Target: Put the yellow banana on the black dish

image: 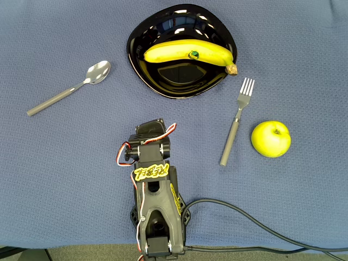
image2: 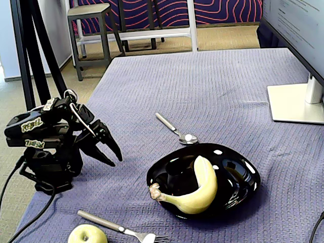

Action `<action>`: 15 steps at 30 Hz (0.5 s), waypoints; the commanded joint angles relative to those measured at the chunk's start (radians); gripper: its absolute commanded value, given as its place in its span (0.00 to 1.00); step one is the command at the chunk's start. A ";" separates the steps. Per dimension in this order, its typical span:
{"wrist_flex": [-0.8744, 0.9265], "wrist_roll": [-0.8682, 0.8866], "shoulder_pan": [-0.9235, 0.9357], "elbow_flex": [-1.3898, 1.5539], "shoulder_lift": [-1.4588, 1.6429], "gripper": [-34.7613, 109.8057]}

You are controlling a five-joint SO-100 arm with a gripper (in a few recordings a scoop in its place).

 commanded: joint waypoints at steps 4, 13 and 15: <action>0.002 0.097 -0.006 -0.026 0.003 0.24; -0.005 0.169 -0.005 -0.015 0.006 0.24; -0.005 0.173 0.003 -0.015 0.006 0.24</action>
